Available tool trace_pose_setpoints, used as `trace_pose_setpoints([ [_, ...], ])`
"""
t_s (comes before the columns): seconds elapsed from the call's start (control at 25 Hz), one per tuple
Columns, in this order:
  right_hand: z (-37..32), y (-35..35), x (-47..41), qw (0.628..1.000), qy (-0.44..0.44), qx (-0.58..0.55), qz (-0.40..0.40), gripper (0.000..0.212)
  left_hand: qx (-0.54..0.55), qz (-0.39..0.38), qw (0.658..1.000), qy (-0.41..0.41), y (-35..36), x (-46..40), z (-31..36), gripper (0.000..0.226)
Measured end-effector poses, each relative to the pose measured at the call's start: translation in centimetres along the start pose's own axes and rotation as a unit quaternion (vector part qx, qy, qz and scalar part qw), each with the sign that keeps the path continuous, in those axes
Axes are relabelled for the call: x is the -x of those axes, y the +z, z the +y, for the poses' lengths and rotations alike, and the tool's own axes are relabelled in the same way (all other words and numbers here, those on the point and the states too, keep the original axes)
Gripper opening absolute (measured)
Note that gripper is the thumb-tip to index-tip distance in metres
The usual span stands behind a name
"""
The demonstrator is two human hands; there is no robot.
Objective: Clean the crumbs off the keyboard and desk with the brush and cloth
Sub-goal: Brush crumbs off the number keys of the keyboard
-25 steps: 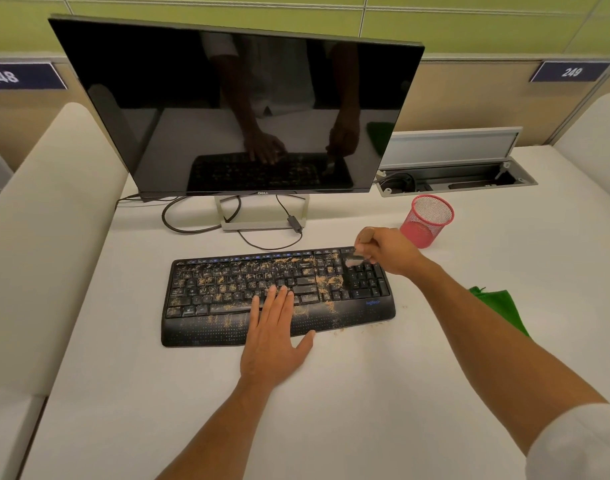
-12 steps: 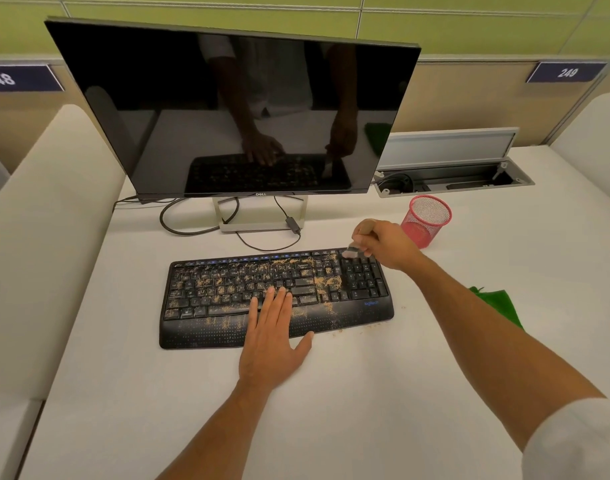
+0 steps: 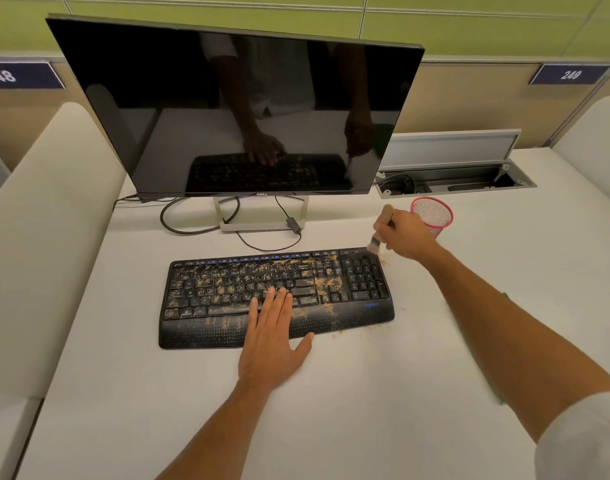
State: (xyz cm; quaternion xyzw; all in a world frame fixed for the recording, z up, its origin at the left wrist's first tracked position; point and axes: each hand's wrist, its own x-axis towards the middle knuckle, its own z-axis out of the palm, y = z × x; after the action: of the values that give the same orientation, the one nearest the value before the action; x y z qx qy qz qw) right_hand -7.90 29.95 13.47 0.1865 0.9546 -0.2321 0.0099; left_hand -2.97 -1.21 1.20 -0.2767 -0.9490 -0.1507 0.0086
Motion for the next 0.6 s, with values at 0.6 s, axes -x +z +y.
trace_pose_setpoints([
  [0.6, -4.1, 5.8, 1.8, 0.965, 0.095, -0.221, 0.100, 0.013, 0.000, -0.006, 1.000, -0.003, -0.1, 0.0, 0.0, 0.083],
])
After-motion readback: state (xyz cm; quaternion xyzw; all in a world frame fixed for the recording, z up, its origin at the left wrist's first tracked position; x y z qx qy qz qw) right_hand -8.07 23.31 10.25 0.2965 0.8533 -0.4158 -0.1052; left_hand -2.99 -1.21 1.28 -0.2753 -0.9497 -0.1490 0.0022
